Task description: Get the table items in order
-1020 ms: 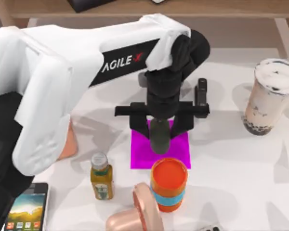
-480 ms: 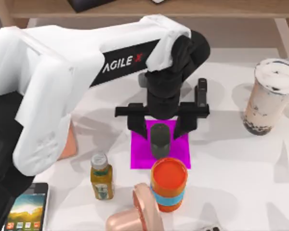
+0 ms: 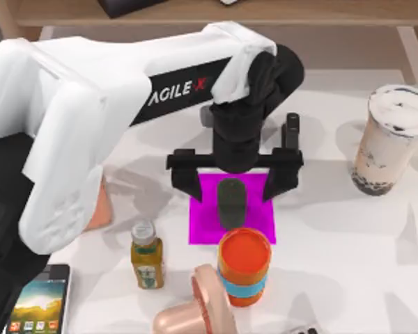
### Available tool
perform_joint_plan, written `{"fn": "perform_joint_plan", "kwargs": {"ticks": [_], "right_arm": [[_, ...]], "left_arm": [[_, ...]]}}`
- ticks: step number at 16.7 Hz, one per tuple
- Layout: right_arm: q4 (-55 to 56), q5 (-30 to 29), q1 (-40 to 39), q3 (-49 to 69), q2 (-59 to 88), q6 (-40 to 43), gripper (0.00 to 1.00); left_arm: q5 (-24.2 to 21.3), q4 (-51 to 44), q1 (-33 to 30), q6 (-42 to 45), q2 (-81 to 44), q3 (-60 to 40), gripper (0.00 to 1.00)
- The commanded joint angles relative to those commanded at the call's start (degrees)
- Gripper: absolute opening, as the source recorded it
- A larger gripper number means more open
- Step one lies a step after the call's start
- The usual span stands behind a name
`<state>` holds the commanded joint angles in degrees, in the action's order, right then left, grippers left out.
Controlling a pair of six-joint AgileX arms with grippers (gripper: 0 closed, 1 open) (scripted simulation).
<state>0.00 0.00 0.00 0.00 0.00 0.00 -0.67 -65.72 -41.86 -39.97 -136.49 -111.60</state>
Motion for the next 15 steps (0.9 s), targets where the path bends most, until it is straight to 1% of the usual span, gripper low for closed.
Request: {"fn": "perform_joint_plan", "kwargs": {"ticks": [5,9,12,15], "right_arm": [[0.0,0.0,0.0,0.0,0.0,0.0,1.00],[0.0,0.0,0.0,0.0,0.0,0.0,1.00],[0.0,0.0,0.0,0.0,0.0,0.0,1.00],[0.0,0.0,0.0,0.0,0.0,0.0,1.00]], "left_arm": [[0.0,0.1,0.0,0.4,0.7,0.1,1.00],[0.3,0.9,1.0,4.9,8.8,3.6,1.00],[0.1,1.1,4.4,9.6,19.3,11.3,1.00],[-0.8,0.4,10.1,13.8,31.2,22.3,1.00]]}}
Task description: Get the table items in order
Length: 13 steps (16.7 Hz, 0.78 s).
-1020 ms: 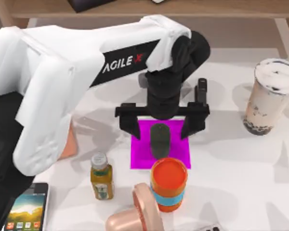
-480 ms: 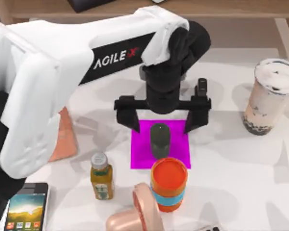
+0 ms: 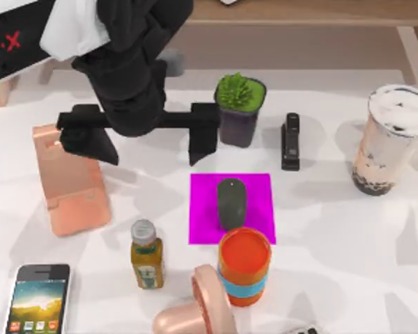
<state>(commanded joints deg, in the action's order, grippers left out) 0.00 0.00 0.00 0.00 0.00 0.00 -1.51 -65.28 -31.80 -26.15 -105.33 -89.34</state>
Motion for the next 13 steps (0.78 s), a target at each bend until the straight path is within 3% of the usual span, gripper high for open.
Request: {"fn": "perform_joint_plan", "kwargs": {"ticks": [6,13], "right_arm": [[0.0,0.0,0.0,0.0,0.0,0.0,1.00],[0.0,0.0,0.0,0.0,0.0,0.0,1.00]], "left_arm": [[-0.7,0.3,12.1,4.9,21.5,25.5,1.00],[1.9,7.5,13.5,6.6,31.3,46.6,1.00]]}}
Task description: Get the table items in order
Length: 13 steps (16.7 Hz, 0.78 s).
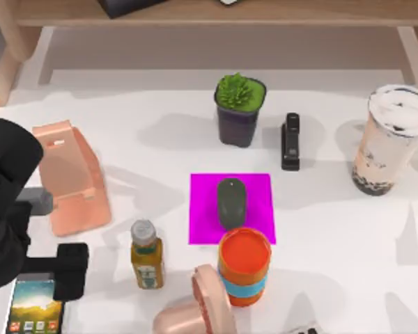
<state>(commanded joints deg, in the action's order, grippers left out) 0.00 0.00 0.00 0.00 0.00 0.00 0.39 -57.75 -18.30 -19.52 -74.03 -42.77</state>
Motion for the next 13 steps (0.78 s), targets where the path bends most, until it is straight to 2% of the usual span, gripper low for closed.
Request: {"fn": "perform_joint_plan", "kwargs": {"ticks": [8,13], "right_arm": [[0.0,0.0,0.0,0.0,0.0,0.0,1.00],[0.0,0.0,0.0,0.0,0.0,0.0,1.00]], "left_arm": [[0.5,1.7,-0.1,0.0,-0.3,1.8,1.00],[0.6,11.4,0.1,0.3,-4.8,6.8,1.00]]}}
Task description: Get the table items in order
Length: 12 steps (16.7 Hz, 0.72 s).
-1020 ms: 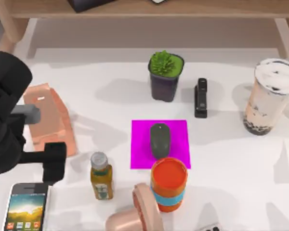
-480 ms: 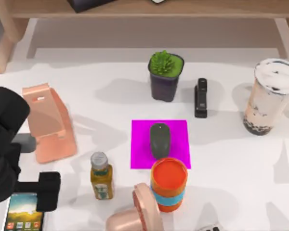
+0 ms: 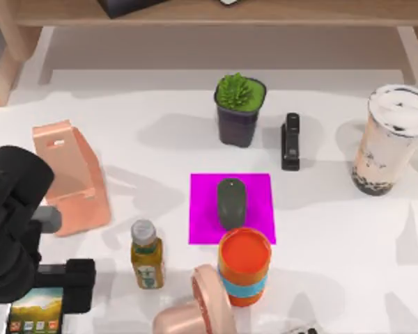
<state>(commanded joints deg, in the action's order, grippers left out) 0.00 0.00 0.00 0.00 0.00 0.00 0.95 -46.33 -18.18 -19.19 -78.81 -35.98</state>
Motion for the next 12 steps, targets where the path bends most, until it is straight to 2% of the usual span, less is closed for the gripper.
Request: {"fn": "perform_joint_plan", "kwargs": {"ticks": [4,9,12], "right_arm": [[0.0,0.0,0.0,0.0,0.0,0.0,1.00],[0.0,0.0,0.0,0.0,0.0,0.0,1.00],[0.0,0.0,0.0,0.0,0.0,0.0,1.00]], "left_arm": [[0.0,8.5,0.2,0.3,-4.0,4.4,1.00],[0.0,10.0,0.3,0.3,-4.8,5.3,1.00],[0.0,10.0,0.3,0.3,-4.8,5.3,0.77]]}}
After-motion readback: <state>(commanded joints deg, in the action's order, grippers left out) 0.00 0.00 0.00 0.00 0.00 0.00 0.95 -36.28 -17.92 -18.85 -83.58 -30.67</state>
